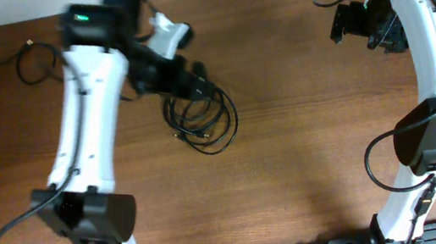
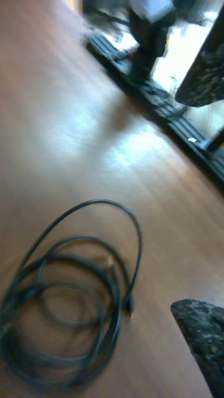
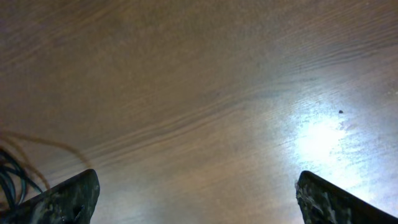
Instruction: Untangle cables
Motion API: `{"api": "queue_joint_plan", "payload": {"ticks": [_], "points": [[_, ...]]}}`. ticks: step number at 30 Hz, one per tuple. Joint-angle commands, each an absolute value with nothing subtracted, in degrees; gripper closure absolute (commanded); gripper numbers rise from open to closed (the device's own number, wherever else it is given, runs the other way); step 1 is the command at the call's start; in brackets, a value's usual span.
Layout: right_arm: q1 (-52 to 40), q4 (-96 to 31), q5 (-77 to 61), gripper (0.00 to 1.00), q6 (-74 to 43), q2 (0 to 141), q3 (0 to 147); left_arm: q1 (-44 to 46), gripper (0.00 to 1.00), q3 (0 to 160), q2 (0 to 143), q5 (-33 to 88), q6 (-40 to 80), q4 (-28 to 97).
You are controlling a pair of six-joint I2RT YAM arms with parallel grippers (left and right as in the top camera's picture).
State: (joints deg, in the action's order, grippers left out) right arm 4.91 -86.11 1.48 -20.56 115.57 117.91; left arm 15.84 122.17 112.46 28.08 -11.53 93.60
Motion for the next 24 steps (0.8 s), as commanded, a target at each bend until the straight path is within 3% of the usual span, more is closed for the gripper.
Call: {"api": "queue_joint_plan", "payload": {"ticks": [1,3,7,9,11,15,17,24], "points": [[5.0,-86.0,1.6,0.02,-20.2,114.9,117.7,24.9,0.01,110.8,112.6,23.9,-11.2,86.9],[5.0,-86.0,1.6,0.02,-20.2,114.9,117.7,28.8,0.01,102.5,112.6,15.7,-4.3,77.3],[5.0,-86.0,1.6,0.02,-20.2,114.9,117.7,33.3,0.15,88.5,112.6,12.2,3.3,56.9],[5.0,-86.0,1.6,0.02,-20.2,114.9,117.7,33.8,0.30,85.2,112.6,12.1,3.2,52.2],[5.0,-86.0,1.6,0.02,-20.2,114.9,117.7,33.8,0.36,83.5,112.6,12.1,3.2,49.7],[5.0,-86.0,1.6,0.02,-20.2,114.9,117.7,33.8,0.69,83.4,112.6,9.6,3.2,49.4],[5.0,-86.0,1.6,0.02,-20.2,114.9,117.7,33.8,1.00,83.5,112.6,9.2,3.2,49.4],[5.0,-86.0,1.6,0.01,-20.2,114.9,117.7,33.5,1.00,102.6,96.3,10.9,3.2,55.9]]}}
